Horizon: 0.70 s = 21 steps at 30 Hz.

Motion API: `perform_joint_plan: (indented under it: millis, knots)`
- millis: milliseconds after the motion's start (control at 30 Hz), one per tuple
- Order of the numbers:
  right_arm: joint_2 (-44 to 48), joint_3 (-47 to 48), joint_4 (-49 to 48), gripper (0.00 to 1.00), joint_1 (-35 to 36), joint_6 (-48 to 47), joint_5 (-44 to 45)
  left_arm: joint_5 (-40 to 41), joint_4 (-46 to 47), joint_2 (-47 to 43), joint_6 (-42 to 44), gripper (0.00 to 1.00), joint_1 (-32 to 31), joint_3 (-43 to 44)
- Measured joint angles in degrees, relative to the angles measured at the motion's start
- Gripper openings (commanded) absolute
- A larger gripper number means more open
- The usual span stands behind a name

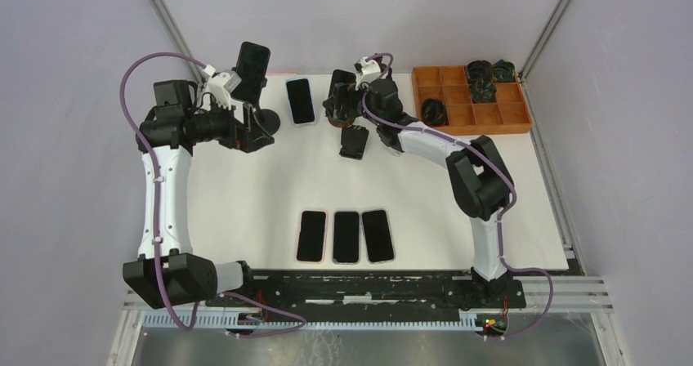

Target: Remove the phone from the phone stand

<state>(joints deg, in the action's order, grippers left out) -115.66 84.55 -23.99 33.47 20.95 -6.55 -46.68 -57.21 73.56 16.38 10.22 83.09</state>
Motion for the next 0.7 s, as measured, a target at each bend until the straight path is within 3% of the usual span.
perform_joint_plan:
  millis: [300, 700]
  knots:
    - [-9.1, 7.4, 4.0, 0.98, -0.3, 1.8, 1.5, -0.4, -0.2, 1.0, 1.7, 1.00, 0.4, 0.0]
    - [-9.5, 4.2, 1.9, 0.98, -2.1, 1.9, 4.7, -1.5, -0.2, 4.1, 3.5, 1.00, 1.3, 0.0]
